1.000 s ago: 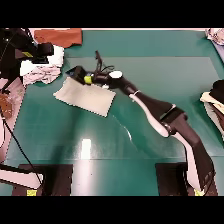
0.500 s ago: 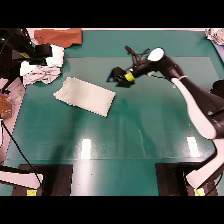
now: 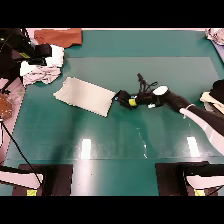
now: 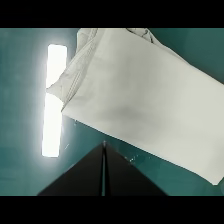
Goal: Fold the shirts.
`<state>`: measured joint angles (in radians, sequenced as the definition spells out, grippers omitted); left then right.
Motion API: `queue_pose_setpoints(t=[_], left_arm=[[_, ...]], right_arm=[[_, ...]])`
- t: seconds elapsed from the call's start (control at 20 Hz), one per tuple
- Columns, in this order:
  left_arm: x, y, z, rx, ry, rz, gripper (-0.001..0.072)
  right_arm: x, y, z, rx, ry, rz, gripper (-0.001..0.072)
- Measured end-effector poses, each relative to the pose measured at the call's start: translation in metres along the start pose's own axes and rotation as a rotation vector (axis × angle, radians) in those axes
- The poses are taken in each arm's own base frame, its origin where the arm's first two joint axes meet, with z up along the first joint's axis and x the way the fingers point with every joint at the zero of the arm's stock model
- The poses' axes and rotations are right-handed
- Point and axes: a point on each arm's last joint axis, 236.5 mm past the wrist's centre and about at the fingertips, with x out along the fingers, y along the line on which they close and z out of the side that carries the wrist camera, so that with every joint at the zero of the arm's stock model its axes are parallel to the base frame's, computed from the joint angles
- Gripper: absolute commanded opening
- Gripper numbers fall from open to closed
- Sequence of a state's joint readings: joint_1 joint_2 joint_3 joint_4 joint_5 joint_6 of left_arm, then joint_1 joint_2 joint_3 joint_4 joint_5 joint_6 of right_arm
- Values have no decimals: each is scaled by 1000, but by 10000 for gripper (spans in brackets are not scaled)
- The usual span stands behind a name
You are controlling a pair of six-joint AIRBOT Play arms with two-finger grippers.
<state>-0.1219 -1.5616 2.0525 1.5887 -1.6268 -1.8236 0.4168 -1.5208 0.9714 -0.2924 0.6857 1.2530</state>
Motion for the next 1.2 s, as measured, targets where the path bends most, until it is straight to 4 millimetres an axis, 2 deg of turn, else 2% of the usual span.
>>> queue_pose_setpoints(t=[0.15, 0.2, 0.25, 0.35, 0.4, 0.45, 0.55, 0.6, 0.7, 0.75, 0.85, 0.95, 1.05, 1.1, 1.2], left_arm=[[-2, 0, 1, 0, -6, -1, 31], [-3, 0, 1, 0, -9, -2, 31], [-4, 0, 1, 0, -11, -3, 31], [-6, 0, 1, 0, -14, -3, 31], [-6, 0, 1, -1, -15, -3, 31], [-6, 0, 1, -1, -15, -3, 31], [-7, 0, 0, 0, -11, -3, 31], [-7, 1, -1, -1, -8, -2, 31], [-7, 1, -2, -1, -2, -1, 31], [-7, 0, -3, 0, 2, -4, 31], [-7, -3, -5, 1, 10, -17, 30], [-7, -7, -8, 2, 22, -33, 31], [-7, -12, -10, 4, 32, -56, 31], [-8, -15, -11, 5, 36, -69, 31], [-8, -22, -13, 7, 43, -95, 31]], right_arm=[[35, -7, -11, 25, -25, -2, 693], [49, -4, -12, 29, -32, 3, 667], [62, 0, -11, 30, -39, 9, 563], [89, 14, 1, -4, -76, 24, 85], [98, 32, 11, -47, -100, 49, 19], [101, 60, 21, -87, -121, 98, 18], [87, 122, 42, -179, -173, 200, 16], [68, 151, 59, -231, -213, 238, 15], [12, 199, 94, -321, -295, 279, 16], [-16, 210, 108, -364, -313, 265, 15], [-84, 214, 143, -448, -367, 169, 16], [-157, 192, 182, -488, -448, 15, 16], [-241, 151, 224, -461, -544, -162, 17], [-290, 128, 244, -428, -611, -242, 16], [-376, 73, 269, -343, -706, -390, 17]])
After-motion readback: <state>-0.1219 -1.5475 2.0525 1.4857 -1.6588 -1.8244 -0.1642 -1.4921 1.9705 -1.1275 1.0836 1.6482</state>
